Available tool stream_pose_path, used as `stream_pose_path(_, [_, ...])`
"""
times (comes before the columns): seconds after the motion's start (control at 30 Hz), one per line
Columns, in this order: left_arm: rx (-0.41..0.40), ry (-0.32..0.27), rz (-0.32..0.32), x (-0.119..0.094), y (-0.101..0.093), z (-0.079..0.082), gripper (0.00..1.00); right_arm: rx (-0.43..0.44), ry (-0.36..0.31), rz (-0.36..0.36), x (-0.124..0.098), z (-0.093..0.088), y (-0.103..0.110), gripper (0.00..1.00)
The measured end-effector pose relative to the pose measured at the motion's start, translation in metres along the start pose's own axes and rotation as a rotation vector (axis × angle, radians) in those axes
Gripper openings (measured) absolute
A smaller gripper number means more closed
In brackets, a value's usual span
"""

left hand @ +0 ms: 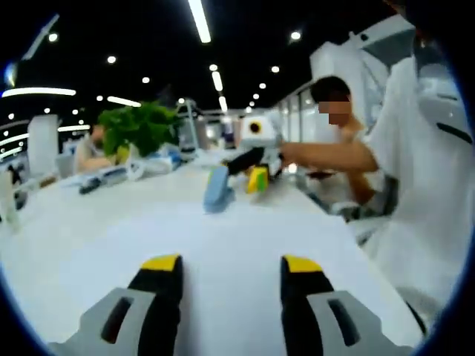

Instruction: Pick up the paper insert the paper into the punch align the paper edges press the punch to punch holes

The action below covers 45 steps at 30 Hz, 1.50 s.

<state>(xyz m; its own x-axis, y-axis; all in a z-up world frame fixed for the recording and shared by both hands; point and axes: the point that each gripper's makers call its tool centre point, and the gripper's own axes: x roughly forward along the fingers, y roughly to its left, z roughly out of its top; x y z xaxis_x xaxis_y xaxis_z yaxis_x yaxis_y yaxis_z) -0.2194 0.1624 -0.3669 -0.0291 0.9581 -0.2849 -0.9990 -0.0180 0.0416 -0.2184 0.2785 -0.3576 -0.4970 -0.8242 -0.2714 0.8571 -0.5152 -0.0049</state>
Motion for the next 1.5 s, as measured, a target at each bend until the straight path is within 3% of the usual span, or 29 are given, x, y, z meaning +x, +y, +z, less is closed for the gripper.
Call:
stream_pose_path(0.2, [-0.009,0.003,0.004,0.002,0.0,-0.001,0.53,0.019,0.023,0.02,0.004,-0.006,-0.001,0.4])
stream_pose_path(0.43, [-0.017,0.004,-0.001,0.004,-0.002,-0.001,0.52,-0.032,0.043,0.047,0.008,-0.01,-0.003,0.32])
stream_pose_path(0.63, [-0.026,0.006,-0.003,0.006,-0.002,-0.002,0.52,-0.004,0.042,0.064,0.008,-0.01,-0.002,0.3])
stream_pose_path(0.8, [-0.031,0.006,-0.001,0.006,-0.002,-0.003,0.52,-0.036,0.04,0.074,0.01,-0.011,-0.001,0.24])
stream_pose_path(1.5, [-0.036,0.005,0.008,0.006,0.0,-0.004,0.51,-0.048,0.04,0.152,0.007,-0.012,0.012,0.23])
